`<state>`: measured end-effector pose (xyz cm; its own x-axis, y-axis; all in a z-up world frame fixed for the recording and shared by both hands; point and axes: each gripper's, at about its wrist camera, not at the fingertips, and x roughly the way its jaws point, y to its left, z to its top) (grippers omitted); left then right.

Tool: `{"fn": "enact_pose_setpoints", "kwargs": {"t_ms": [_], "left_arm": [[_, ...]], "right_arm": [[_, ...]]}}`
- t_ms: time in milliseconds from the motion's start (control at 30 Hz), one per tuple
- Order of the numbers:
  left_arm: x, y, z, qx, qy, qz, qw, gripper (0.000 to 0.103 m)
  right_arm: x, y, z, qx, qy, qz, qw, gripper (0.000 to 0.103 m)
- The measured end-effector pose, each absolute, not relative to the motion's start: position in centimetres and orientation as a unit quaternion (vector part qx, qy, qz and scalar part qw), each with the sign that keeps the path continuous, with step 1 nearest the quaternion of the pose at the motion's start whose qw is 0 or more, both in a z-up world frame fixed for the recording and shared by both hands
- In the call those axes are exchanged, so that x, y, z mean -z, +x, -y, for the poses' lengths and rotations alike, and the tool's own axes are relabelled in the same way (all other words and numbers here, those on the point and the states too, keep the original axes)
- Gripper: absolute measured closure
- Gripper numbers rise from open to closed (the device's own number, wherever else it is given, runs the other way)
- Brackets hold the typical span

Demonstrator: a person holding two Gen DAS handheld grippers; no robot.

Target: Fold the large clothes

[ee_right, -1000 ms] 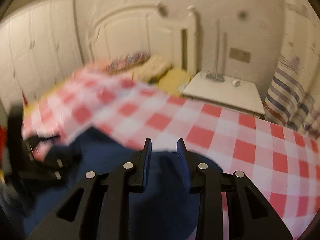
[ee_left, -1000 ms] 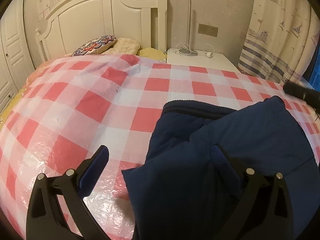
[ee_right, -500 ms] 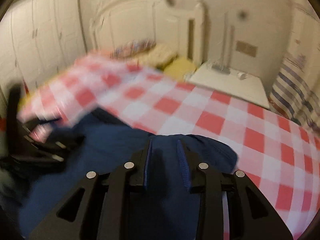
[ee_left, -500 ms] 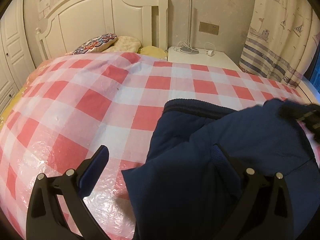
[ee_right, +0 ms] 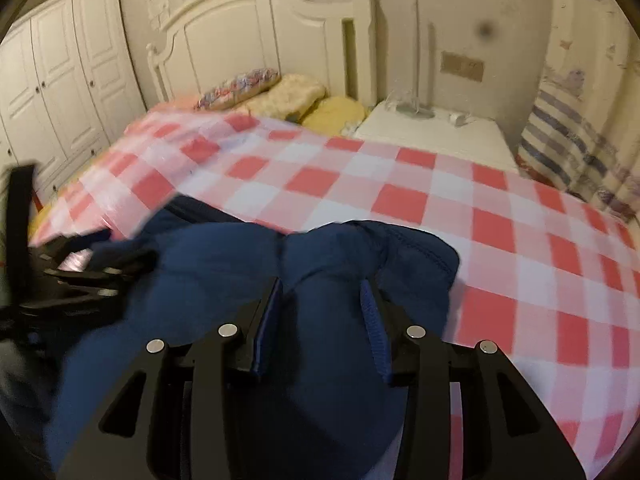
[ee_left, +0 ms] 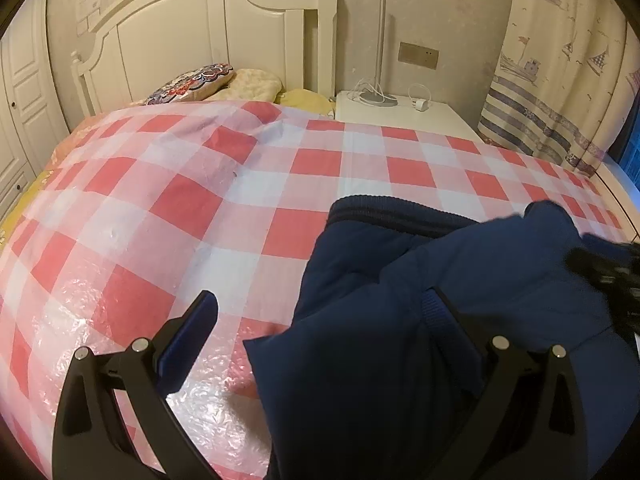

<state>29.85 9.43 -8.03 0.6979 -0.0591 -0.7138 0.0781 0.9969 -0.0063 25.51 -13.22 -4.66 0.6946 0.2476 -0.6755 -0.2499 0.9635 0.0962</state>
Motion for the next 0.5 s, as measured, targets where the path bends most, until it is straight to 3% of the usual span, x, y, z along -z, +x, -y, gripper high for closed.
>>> {"fn": "enact_pose_setpoints", "kwargs": {"t_ms": [67,133,200,300,500], "left_arm": [[8.0,29.9,-9.4,0.039,0.01,-0.388,0.921,0.002],[8.0,29.9,-9.5,0.04,0.008,-0.388,0.921,0.002],[8.1,29.9,-9.5,0.04,0.008,-0.388,0.921,0.002],[8.1,30.0,-9.6,0.044,0.006,-0.389,0.92,0.002],[8.1,29.8,-9.4,0.039,0.013,-0.39,0.92,0.002]], "right_arm": [[3.3,22.1,13.0,-0.162,0.014,-0.335,0.928,0.062],[2.6,17.9,12.0,-0.181,0.007,-0.307,0.934,0.051],[3.5,14.5,10.2,-0.198,-0.021,-0.298,0.934,0.024],[6.0,12.1,6.8,-0.18,-0.126,-0.288,0.932,0.018],[4.1,11.2,6.2,-0.187,-0.121,-0.309,0.925,0.019]]}}
